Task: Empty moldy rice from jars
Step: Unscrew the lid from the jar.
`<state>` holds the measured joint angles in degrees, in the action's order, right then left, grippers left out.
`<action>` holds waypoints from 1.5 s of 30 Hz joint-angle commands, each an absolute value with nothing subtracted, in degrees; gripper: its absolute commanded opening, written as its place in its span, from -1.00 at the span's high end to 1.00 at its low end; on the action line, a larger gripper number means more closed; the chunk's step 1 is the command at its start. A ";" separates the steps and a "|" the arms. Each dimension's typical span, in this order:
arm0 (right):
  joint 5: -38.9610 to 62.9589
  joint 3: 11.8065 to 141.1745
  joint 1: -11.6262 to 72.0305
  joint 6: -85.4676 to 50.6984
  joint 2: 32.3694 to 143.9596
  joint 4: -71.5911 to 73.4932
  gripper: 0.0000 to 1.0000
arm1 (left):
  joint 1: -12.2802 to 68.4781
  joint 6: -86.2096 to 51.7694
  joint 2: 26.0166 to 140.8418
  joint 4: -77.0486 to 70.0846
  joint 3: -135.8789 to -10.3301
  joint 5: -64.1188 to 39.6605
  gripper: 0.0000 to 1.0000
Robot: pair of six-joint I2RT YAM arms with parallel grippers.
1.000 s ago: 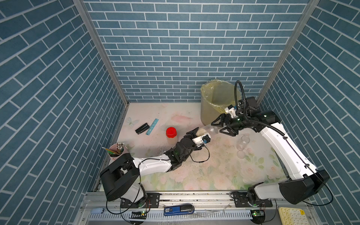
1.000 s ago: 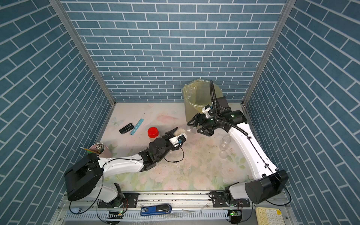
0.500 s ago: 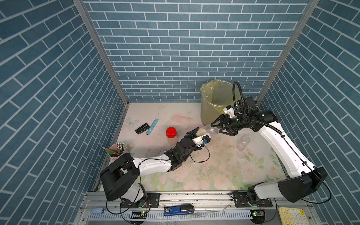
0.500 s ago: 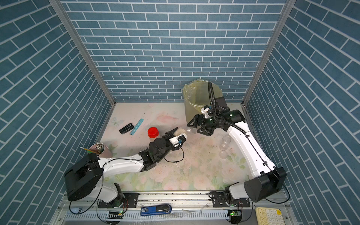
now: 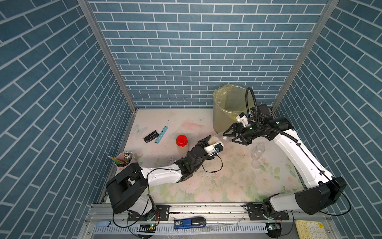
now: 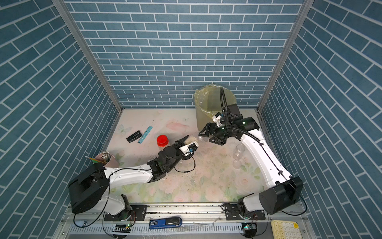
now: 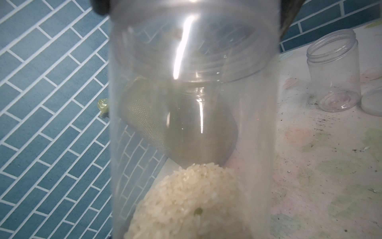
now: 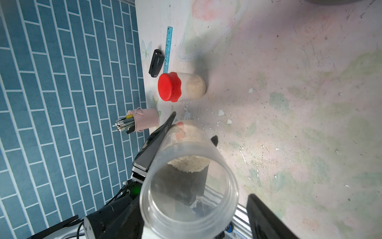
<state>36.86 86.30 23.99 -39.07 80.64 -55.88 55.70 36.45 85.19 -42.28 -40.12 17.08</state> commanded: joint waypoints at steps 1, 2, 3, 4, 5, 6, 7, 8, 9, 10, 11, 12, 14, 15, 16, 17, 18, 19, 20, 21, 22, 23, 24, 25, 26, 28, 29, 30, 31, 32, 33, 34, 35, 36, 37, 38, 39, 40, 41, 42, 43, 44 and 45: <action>38.60 85.32 24.26 -38.89 80.95 -54.14 -0.43 | 56.07 35.11 84.20 -45.79 -40.60 16.96 0.31; 38.67 85.22 24.25 -38.78 80.95 -54.06 -0.41 | 56.08 35.07 84.20 -45.78 -40.61 16.96 0.31; 38.93 85.09 24.26 -38.67 80.82 -53.91 -0.38 | 56.14 35.07 84.20 -45.86 -40.64 16.96 0.31; 39.25 84.87 24.24 -38.69 80.71 -53.56 -0.36 | 56.16 34.99 84.20 -45.90 -40.61 16.88 0.31; 39.52 84.63 24.26 -38.82 80.62 -53.22 -0.32 | 56.10 34.87 84.20 -45.95 -40.61 16.79 0.31; 39.72 84.49 24.26 -38.69 80.60 -52.98 -0.26 | 56.15 34.73 84.20 -46.01 -40.55 16.79 0.31; 40.08 84.19 24.30 -38.51 80.51 -52.77 -0.22 | 56.09 34.60 84.15 -46.06 -40.60 16.79 0.31; 40.47 83.92 24.26 -38.29 80.51 -52.59 -0.20 | 56.12 34.38 84.05 -46.05 -40.58 16.70 0.31; 40.84 83.78 24.26 -37.60 80.51 -52.65 -0.12 | 56.13 34.08 83.94 -46.10 -40.52 16.41 0.31; 41.12 83.87 24.25 -36.35 80.51 -52.74 -0.05 | 56.03 33.63 83.70 -46.06 -40.45 16.09 0.31; 41.68 84.11 24.26 -34.50 80.51 -52.97 0.01 | 55.95 33.10 83.40 -45.91 -40.43 15.42 0.31; 42.14 84.66 24.26 -31.47 80.51 -53.55 0.06 | 55.77 32.01 82.79 -45.36 -40.34 14.11 0.32; 41.52 85.13 24.26 -26.90 80.29 -53.83 0.24 | 54.66 29.13 81.06 -43.50 -40.17 9.88 0.32; 42.49 84.70 24.26 -24.85 79.93 -52.41 0.26 | 54.08 27.56 80.06 -42.65 -40.17 7.61 0.33; 43.14 83.99 24.25 -22.34 79.41 -50.48 0.27 | 53.30 25.70 78.94 -42.62 -40.21 5.27 0.33; 43.20 83.25 24.26 -20.30 79.01 -48.67 0.29 | 52.46 24.25 78.04 -42.76 -38.60 3.22 0.33; 43.16 82.22 24.25 -17.78 78.47 -46.32 0.30 | 51.37 22.32 77.04 -42.59 -38.17 0.67 0.35; 43.11 81.36 24.17 -14.68 78.16 -44.74 0.30 | 50.16 20.65 76.20 -42.30 -37.82 -1.80 0.35; 42.82 81.00 24.17 -11.79 78.26 -44.29 0.30 | 49.36 19.43 75.58 -42.34 -37.48 -3.30 0.36; 43.82 81.30 24.17 -7.32 78.88 -45.22 0.30 | 48.59 18.52 74.84 -42.70 -36.93 -4.84 0.37; 45.61 81.88 24.17 -1.17 79.67 -46.98 0.29 | 47.78 17.66 74.40 -43.31 -36.52 -6.55 0.37; 46.75 82.47 24.17 4.17 80.26 -48.31 0.28 | 47.07 16.57 74.23 -43.65 -36.23 -8.06 0.37; 47.75 82.57 24.15 9.52 80.95 -48.93 0.30 | 46.36 15.71 74.21 -43.55 -36.33 -9.83 0.37; 49.08 82.86 24.15 13.61 81.55 -49.44 0.28 | 45.98 15.34 74.39 -43.24 -36.62 -10.98 0.38; 50.79 83.60 24.02 19.14 82.09 -50.34 0.25 | 45.88 15.37 74.57 -42.84 -36.91 -11.59 0.39; 52.12 85.95 23.25 26.76 83.83 -52.83 0.13 | 45.88 15.45 75.10 -42.20 -37.49 -12.39 0.40; 52.51 87.13 22.75 30.23 84.92 -54.76 0.07 | 45.88 15.56 75.22 -42.30 -37.58 -12.51 0.40; 53.95 89.80 22.21 33.61 86.45 -57.64 0.00 | 45.88 15.58 75.41 -42.44 -37.58 -12.41 0.40; 54.86 92.18 21.94 34.83 87.80 -59.26 -0.07 | 45.80 15.69 75.57 -42.74 -37.51 -12.27 0.40; 55.19 93.74 21.80 34.74 88.56 -59.77 -0.12 | 45.73 15.78 75.66 -42.89 -37.44 -12.09 0.40; 55.79 95.17 21.80 34.73 89.21 -60.26 -0.18 | 45.62 15.82 75.78 -43.13 -37.45 -11.83 0.40; 56.03 95.58 21.80 34.65 89.40 -60.34 -0.25 | 45.54 15.83 75.90 -43.48 -37.39 -11.54 0.40; 55.58 95.50 21.80 34.56 89.22 -60.02 -0.29 | 45.45 15.82 75.98 -43.87 -37.31 -11.31 0.40; 54.65 94.71 21.82 34.22 88.75 -59.05 -0.33 | 45.29 15.83 76.13 -44.31 -37.27 -10.92 0.40; 53.76 93.39 21.80 33.95 88.01 -57.88 -0.38 | 45.10 15.71 76.38 -44.63 -37.27 -10.62 0.40; 53.18 92.17 21.78 33.57 87.27 -56.86 -0.43 | 44.94 15.56 76.53 -44.89 -37.27 -10.47 0.40; 52.58 90.72 21.73 32.52 86.53 -55.55 -0.48 | 44.76 15.60 76.68 -45.13 -37.31 -10.37 0.40; 51.90 89.47 21.62 31.41 85.76 -54.34 -0.52 | 44.65 15.55 76.71 -45.18 -37.35 -10.28 0.40; 51.64 88.57 21.56 31.04 85.17 -53.94 -0.55 | 44.57 15.55 76.71 -45.22 -37.35 -10.22 0.40; 51.01 87.70 21.49 30.48 84.33 -53.17 -0.57 | 44.56 15.62 76.69 -45.20 -37.43 -10.17 0.40; 49.77 86.23 21.42 28.19 83.09 -50.72 -0.61 | 44.49 15.64 76.67 -45.05 -37.44 -10.19 0.40; 48.58 84.94 21.21 26.81 81.92 -48.94 -0.66 | 44.48 15.65 76.65 -45.02 -37.46 -10.15 0.40; 47.08 83.67 21.01 25.49 80.54 -47.28 -0.68 | 44.47 15.71 76.64 -45.00 -37.37 -10.11 0.40</action>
<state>50.26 85.36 21.56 26.57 84.44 -51.96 44.88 16.25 76.77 -41.30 -35.99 -9.74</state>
